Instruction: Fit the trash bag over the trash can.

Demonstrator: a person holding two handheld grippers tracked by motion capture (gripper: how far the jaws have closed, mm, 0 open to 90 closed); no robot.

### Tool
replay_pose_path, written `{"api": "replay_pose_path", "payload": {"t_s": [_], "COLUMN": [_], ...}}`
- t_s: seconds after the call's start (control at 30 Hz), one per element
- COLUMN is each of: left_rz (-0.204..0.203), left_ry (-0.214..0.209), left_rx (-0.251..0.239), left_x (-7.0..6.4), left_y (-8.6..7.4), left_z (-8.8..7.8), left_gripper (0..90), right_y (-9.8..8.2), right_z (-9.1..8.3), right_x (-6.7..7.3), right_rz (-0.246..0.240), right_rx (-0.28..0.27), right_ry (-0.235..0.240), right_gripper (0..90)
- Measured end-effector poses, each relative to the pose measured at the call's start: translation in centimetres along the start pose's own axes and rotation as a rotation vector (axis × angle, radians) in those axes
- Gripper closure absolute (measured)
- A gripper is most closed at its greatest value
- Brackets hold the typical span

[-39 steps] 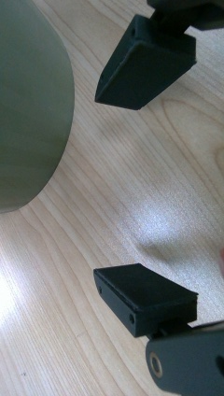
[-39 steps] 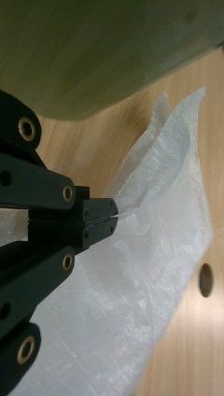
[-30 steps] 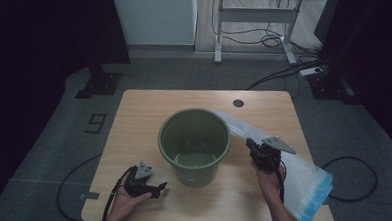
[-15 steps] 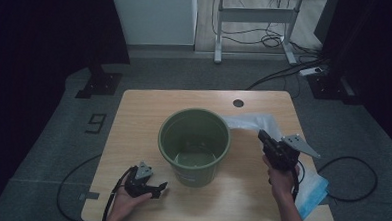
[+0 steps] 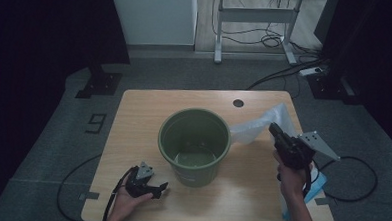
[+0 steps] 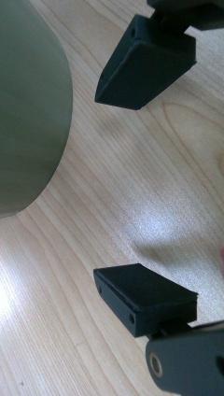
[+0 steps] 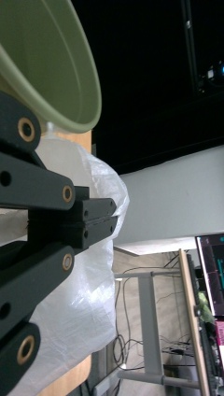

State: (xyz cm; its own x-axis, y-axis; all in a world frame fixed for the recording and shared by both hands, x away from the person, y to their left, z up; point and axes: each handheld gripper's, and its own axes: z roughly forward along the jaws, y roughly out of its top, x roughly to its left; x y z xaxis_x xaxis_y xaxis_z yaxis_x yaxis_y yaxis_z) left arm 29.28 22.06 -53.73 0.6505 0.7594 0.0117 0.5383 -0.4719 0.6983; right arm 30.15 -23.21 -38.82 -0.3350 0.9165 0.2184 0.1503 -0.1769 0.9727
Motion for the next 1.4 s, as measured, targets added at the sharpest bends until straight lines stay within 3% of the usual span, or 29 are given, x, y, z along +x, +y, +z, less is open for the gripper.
{"api": "replay_pose_path", "payload": {"t_s": [0.53, 0.67, 0.7, 0.83, 1.27, 1.4], "left_rz": [-0.007, -0.011, -0.010, -0.012, -0.017, -0.019], "left_ry": [-0.006, -0.008, -0.007, -0.007, -0.004, -0.010], "left_rx": [0.001, 0.001, 0.002, -0.004, -0.023, -0.053], "left_x": [-0.1, -0.1, -0.1, -0.1, 0.1, -0.3], "left_y": [0.1, 0.1, 0.1, 0.2, 0.4, 1.1], "left_z": [0.1, 0.1, 0.2, 0.1, -0.3, -1.7], "left_gripper": [14.2, 14.2, 14.2, 14.2, 14.2, 14.1], "right_y": [2.0, 2.6, 3.3, 5.4, 8.0, 8.5], "right_z": [-1.1, -1.5, -1.6, -2.0, -2.0, -1.9], "right_x": [0.4, 0.6, 0.8, 1.8, 4.6, 5.0], "right_rz": [-0.005, -0.035, -0.070, -0.122, -0.143, -0.147], "right_rx": [-0.039, -0.024, -0.013, -0.027, -0.074, -0.079], "right_ry": [0.030, 0.047, 0.052, 0.061, 0.093, 0.100], "right_gripper": [89.3, 89.3, 89.3, 89.3, 89.3, 89.3]}}
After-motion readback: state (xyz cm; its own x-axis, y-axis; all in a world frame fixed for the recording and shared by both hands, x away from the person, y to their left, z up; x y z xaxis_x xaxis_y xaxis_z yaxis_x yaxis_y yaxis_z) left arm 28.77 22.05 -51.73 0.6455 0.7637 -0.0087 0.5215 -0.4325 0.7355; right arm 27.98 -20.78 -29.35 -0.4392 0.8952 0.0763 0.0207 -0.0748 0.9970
